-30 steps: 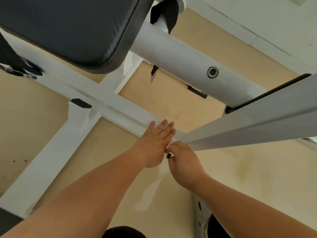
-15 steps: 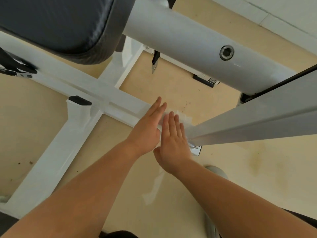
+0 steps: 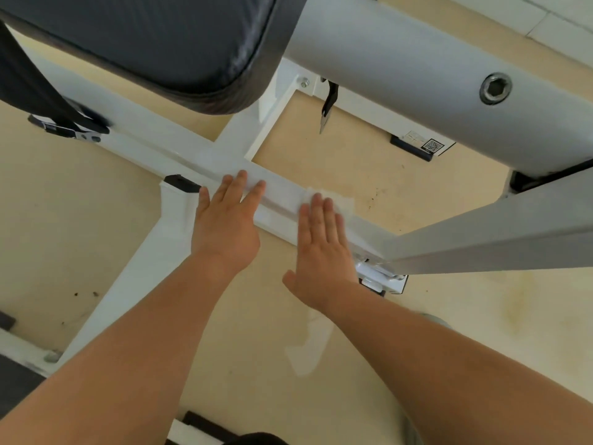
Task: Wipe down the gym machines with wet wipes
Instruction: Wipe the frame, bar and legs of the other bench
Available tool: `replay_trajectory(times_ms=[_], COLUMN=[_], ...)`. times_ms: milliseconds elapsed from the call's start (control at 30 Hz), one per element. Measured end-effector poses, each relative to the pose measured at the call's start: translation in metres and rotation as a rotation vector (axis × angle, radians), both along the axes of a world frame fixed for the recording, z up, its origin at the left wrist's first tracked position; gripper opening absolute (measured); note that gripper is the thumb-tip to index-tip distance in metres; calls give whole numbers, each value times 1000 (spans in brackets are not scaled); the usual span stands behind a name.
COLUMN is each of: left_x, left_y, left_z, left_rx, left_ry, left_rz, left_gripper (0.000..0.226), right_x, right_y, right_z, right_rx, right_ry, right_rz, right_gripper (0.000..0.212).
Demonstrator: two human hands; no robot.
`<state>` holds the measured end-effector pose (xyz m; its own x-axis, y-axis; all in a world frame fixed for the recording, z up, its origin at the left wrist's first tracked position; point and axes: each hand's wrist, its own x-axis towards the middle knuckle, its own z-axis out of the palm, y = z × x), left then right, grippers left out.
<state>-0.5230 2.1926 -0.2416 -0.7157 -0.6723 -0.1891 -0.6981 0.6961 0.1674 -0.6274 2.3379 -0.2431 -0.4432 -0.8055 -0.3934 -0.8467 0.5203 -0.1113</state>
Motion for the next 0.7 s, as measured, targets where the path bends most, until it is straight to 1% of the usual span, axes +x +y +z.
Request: replay_trajectory(times_ms=[100,200,300,367,500,567,700], left_x=[0,2,1,-1,-2,0,2], left_y=[-3,-1,4,4,6,5,3], left_z=[2,-3,-7,-7,-8,-9,-12], left_rx=[17,39,62,65,75,87,107], left_ry=[43,59,75,75,84,90,131], left_rz=[22,47,65,74,69,65,83], left_gripper=[82,83,83,83,84,86,91], right_x=[1,3,7,9,8,8,4], right_y=[-29,-4,49,69,49,24,-32], right_z=[-1,-2,-4,-4,0,3,3], right_rx=[-45,-36,-19,-7,20,18,-9], right_ry=[-15,-7,-9,-8,-6,4,-7], right_rz=[55,35,-148,-267,-375,-289,62], right_gripper=[108,107,115,119,121,122,124])
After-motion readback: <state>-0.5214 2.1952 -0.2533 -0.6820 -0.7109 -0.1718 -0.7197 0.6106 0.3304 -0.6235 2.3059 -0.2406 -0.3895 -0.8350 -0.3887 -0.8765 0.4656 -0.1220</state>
